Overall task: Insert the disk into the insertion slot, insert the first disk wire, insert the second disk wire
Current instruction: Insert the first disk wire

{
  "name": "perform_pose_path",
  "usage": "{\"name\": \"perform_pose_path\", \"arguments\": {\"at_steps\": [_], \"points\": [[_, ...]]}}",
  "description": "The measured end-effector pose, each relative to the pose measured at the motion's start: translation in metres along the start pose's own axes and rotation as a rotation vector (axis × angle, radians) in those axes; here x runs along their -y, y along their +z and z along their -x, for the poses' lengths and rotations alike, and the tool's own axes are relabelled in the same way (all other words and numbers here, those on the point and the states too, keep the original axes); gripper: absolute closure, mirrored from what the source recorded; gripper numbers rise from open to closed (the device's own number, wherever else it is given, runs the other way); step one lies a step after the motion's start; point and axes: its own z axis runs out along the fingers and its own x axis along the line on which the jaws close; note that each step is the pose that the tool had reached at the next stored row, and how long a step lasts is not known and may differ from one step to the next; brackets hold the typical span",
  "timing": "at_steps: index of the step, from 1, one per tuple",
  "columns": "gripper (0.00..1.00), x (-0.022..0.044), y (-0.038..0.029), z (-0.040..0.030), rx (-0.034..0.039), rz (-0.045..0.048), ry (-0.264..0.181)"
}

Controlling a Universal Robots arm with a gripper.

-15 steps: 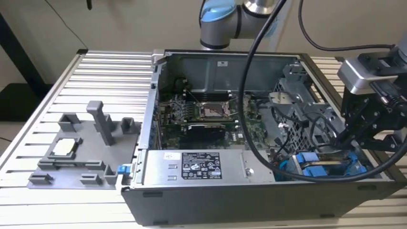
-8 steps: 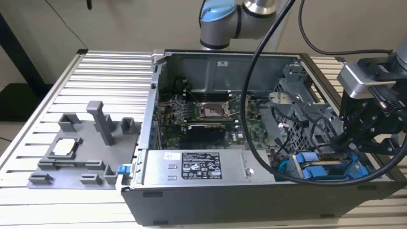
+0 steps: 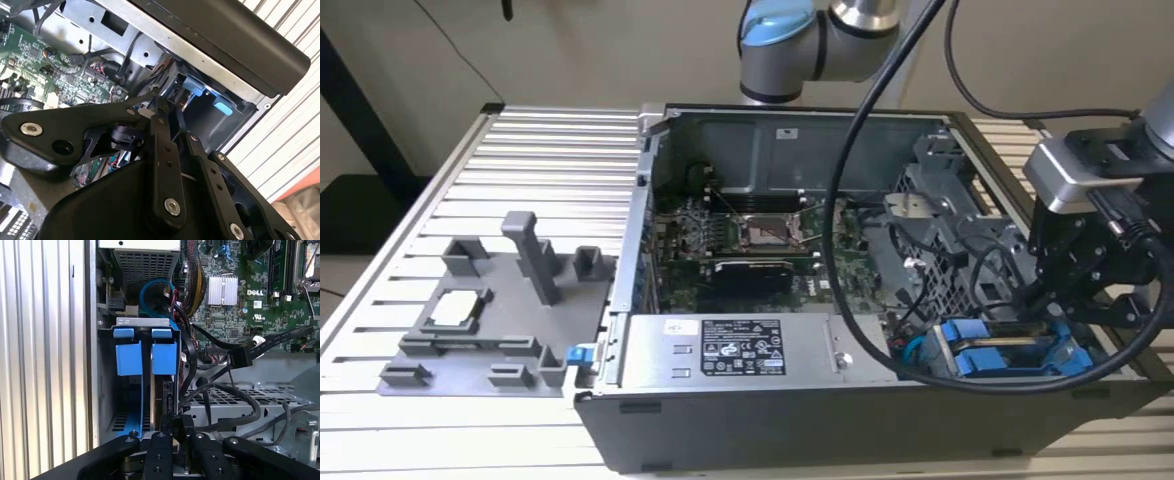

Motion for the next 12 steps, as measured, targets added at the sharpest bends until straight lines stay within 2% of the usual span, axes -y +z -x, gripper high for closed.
{"name": "perform_pose_path", "arguments": {"at_steps": [12], "points": [[0.8,0.0019,0.0041,-0.0004,0.0001,0.0,0.0]]}}
